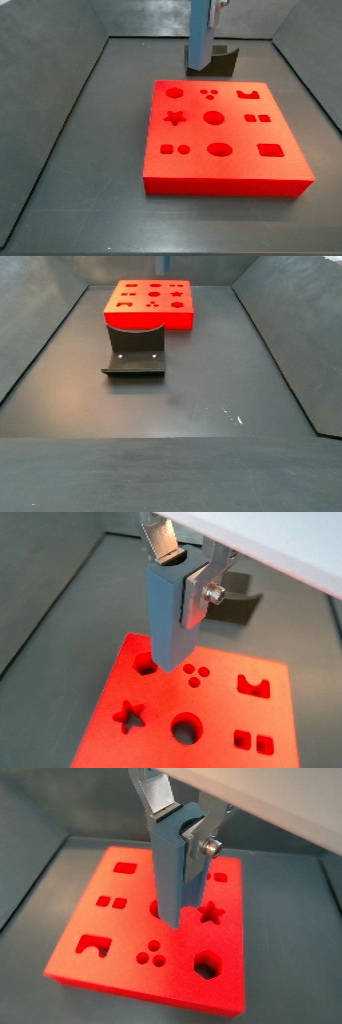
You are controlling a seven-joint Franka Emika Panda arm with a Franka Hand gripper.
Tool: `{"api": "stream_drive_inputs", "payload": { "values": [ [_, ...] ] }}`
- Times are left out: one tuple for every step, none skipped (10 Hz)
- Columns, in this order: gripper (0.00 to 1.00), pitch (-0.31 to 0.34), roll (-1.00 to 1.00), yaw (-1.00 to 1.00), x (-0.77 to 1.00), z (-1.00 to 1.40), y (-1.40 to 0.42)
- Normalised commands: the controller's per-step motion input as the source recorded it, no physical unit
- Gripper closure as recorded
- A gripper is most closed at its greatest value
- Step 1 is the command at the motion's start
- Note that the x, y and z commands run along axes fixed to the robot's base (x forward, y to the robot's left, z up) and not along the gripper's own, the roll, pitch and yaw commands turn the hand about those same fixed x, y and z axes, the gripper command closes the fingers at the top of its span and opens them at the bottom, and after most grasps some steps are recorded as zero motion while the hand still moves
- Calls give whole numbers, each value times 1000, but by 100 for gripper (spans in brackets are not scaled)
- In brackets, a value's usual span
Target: Insert the arch object.
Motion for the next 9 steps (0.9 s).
{"api": "stream_drive_inputs", "payload": {
  "values": [
    [100,-79,-80,-949,160,-114,0],
    [100,-57,-14,-937,211,-146,46],
    [100,-54,0,-900,260,-191,43],
    [100,-47,0,-777,406,-237,23],
    [100,-59,120,-649,546,-240,9],
    [100,-66,279,-574,594,-169,0],
    [100,-113,390,-537,569,-71,0],
    [100,-116,423,-486,606,-94,0],
    [100,-127,429,-489,583,-57,0]
  ]
}}
